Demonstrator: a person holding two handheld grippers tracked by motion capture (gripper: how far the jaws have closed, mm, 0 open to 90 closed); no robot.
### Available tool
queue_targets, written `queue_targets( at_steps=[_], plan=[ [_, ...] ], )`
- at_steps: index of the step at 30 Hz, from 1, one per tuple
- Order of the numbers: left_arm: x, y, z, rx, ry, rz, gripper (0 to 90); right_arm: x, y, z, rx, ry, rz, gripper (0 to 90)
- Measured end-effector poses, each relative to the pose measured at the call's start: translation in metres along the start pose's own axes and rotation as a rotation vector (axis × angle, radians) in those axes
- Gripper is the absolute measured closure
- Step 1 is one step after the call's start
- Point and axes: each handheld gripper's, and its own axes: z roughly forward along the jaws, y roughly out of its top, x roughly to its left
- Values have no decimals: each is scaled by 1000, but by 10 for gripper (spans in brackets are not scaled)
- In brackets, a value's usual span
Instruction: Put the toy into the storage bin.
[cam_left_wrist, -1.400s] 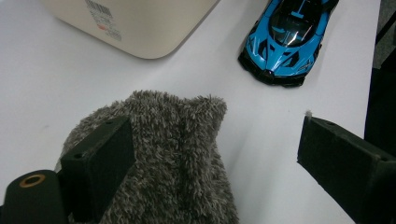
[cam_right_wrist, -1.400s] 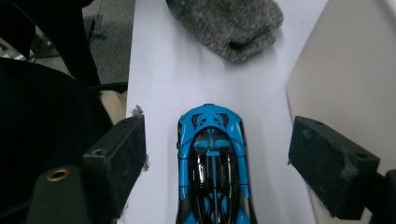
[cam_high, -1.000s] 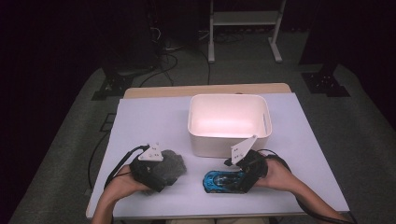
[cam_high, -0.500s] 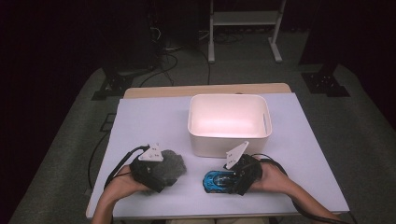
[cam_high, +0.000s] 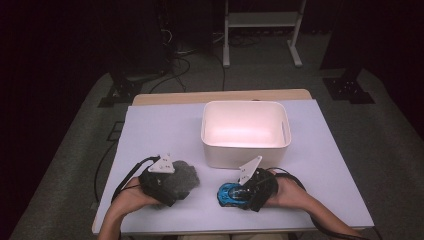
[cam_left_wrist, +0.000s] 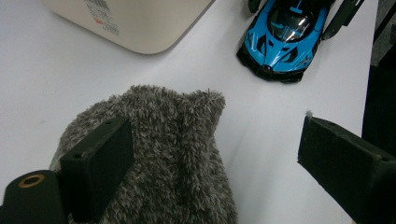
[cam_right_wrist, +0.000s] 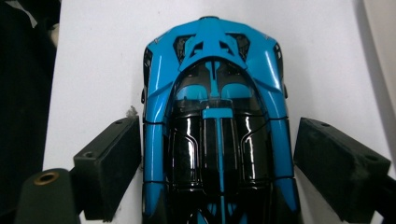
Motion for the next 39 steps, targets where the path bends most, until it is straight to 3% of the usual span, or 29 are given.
queue_targets(
  at_steps=[7, 26, 32, 35, 39],
  plan=[
    [1, -1, 1, 0, -1, -7, 100, 2, -3, 4, 6, -25, -14, 138],
    [0, -1, 1, -2, 4, -7, 101, 2, -2, 5, 18, -25, -13, 130],
    [1, -2, 1, 2, 6, -8, 101, 2, 1, 5, 39, -26, -19, 163],
    [1, -2, 1, 7, 4, -7, 101, 2, 3, 2, 45, -13, -31, 246],
    [1, -2, 1, 7, 5, -7, 101, 2, 6, 3, 66, -13, -38, 247]
  ],
)
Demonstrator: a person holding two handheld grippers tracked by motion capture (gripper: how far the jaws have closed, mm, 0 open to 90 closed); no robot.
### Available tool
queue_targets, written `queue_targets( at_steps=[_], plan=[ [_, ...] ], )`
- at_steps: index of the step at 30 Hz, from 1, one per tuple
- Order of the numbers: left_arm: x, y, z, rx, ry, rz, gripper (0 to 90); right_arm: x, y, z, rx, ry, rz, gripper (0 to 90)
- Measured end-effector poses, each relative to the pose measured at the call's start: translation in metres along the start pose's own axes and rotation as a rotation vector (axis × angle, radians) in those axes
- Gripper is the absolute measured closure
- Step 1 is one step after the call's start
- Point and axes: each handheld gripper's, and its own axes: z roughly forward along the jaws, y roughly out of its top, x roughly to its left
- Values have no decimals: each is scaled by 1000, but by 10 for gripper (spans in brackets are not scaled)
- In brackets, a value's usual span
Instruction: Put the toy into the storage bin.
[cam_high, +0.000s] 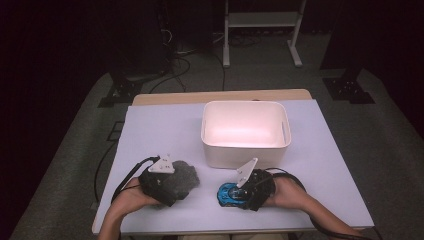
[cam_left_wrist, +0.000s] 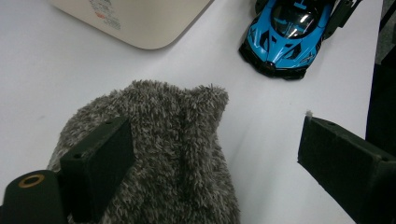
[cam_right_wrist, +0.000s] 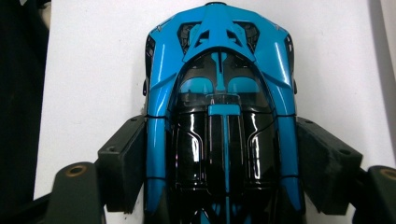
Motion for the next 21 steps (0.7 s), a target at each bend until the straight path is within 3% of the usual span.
queue_targets(
  at_steps=[21],
  plan=[
    [1, -1, -3, -12, 6, -1, 100, -3, 4, -2, -15, 53, 8, 250]
  ],
)
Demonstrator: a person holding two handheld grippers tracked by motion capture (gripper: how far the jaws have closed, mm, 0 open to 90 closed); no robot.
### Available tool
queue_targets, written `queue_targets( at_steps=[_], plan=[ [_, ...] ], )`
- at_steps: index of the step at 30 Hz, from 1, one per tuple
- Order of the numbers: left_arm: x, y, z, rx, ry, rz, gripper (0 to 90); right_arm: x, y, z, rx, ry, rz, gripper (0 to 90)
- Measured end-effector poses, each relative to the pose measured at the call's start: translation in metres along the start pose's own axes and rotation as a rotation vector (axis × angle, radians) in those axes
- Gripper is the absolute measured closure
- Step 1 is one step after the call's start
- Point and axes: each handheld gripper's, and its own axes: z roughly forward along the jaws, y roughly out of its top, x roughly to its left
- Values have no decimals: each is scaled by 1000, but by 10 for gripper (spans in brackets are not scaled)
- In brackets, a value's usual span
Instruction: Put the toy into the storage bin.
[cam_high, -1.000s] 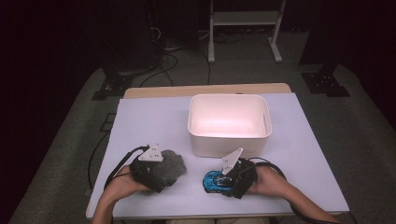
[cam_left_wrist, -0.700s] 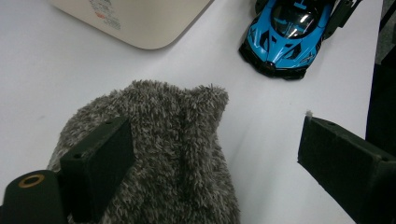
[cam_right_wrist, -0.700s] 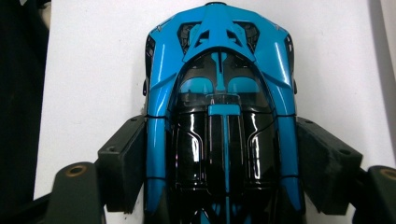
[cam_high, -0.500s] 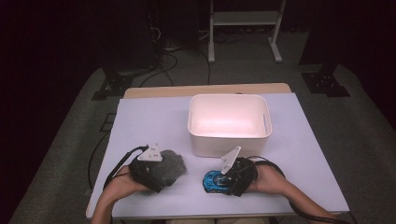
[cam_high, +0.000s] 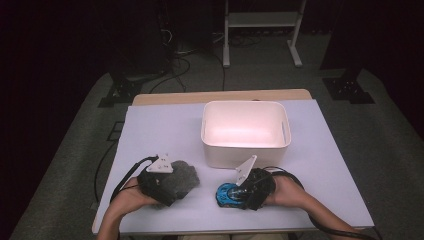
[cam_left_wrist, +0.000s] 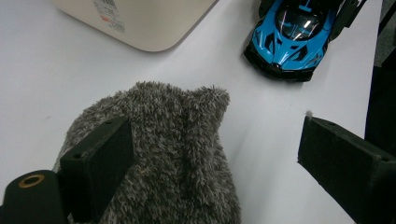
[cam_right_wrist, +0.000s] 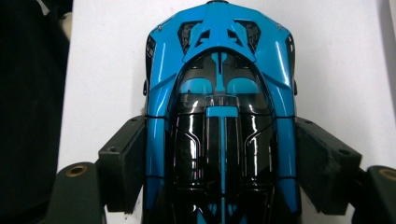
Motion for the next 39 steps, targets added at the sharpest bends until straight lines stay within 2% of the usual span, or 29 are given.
queue_targets(
  at_steps=[11, 16, 25, 39],
  plan=[
    [0, 0, -1, -6, 2, -3, 101, 0, 4, -6, -6, 12, 5, 250],
    [0, 0, -2, -10, 2, -3, 101, 2, 9, -15, -14, 12, -4, 249],
    [1, 0, -2, -3, 1, -2, 101, 6, 21, -45, -43, 25, -5, 249],
    [2, -1, -4, -8, 6, -2, 101, 14, 47, -95, -64, 6, -37, 249]
  ],
)
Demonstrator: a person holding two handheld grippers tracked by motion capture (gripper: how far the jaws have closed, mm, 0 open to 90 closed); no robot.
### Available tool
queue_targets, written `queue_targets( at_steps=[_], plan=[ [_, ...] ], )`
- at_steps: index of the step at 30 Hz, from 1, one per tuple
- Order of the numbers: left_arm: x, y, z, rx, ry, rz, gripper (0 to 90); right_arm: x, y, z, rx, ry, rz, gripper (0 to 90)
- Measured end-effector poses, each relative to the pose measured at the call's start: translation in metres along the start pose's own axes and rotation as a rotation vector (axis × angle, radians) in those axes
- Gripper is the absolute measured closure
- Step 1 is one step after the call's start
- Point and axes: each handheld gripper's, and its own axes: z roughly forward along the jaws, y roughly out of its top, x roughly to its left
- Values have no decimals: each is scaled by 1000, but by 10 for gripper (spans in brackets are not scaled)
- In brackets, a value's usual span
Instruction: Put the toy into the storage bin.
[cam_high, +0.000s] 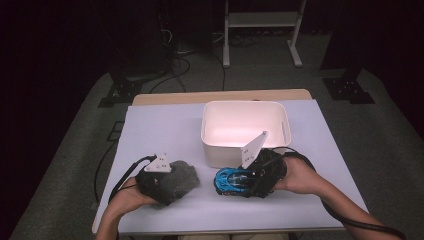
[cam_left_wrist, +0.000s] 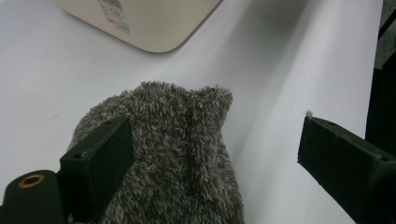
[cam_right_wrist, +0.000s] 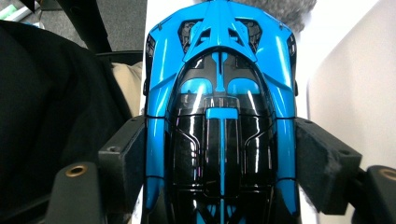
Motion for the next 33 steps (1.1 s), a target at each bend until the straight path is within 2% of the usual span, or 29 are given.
queue_targets(
  at_steps=[2, 6, 18, 25, 33],
  plan=[
    [0, 0, 0, -2, 2, -1, 101, 0, 5, -6, 5, -2, -11, 250],
    [1, -1, 0, -5, 1, -6, 101, -1, 14, -20, 3, -3, -3, 250],
    [5, -4, -2, -16, 4, -19, 101, -14, 38, -56, -4, -43, -14, 250],
    [7, -5, -2, -23, 3, -26, 101, -30, 50, -72, 10, -76, -11, 250],
    [9, -6, -1, -25, 0, -28, 101, -53, 60, -85, 9, -108, 16, 250]
  ],
)
